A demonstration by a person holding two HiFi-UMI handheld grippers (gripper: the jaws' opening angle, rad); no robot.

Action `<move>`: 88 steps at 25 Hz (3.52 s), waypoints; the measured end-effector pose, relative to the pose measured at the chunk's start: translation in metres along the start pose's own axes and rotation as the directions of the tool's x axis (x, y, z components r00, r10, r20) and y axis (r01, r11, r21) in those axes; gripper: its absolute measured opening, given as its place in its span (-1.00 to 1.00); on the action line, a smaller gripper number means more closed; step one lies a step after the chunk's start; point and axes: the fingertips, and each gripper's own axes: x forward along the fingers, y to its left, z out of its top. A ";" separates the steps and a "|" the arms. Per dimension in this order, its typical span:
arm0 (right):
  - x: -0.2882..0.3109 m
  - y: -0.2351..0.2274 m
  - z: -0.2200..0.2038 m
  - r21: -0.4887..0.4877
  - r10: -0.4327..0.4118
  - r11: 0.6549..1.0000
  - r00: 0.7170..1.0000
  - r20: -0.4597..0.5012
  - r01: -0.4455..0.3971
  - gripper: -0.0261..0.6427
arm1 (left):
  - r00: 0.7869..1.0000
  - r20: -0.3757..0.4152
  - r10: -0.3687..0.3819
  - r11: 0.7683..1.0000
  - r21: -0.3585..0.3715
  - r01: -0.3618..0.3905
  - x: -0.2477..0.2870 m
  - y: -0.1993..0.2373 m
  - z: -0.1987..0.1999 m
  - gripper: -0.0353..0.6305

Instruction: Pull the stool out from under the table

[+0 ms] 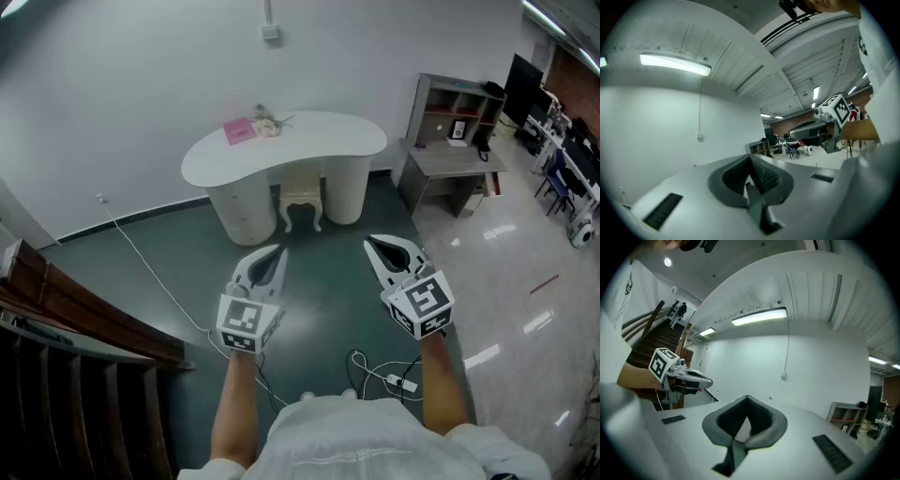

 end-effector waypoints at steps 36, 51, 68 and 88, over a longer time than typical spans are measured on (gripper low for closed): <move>0.110 -0.001 -0.055 -0.048 0.041 0.998 0.991 -0.125 -0.048 -0.88 | 0.983 -0.182 0.030 0.998 0.057 -0.020 0.032 0.106 -0.094 -0.84; 0.289 -0.211 -0.100 -0.042 0.130 0.990 0.989 -0.074 -0.133 -0.88 | 0.957 -0.260 0.131 0.989 0.107 -0.106 0.262 0.197 -0.112 -0.84; 0.460 -0.289 -0.208 -0.092 0.266 0.955 0.951 -0.158 -0.282 -0.88 | 0.879 -0.455 0.141 0.988 0.118 -0.098 0.410 0.268 -0.234 -0.58; 0.627 -0.248 -0.503 0.091 0.254 0.967 0.885 -0.391 -0.237 -0.42 | 0.812 -0.584 0.010 0.999 -0.019 -0.026 0.495 0.343 -0.543 -0.41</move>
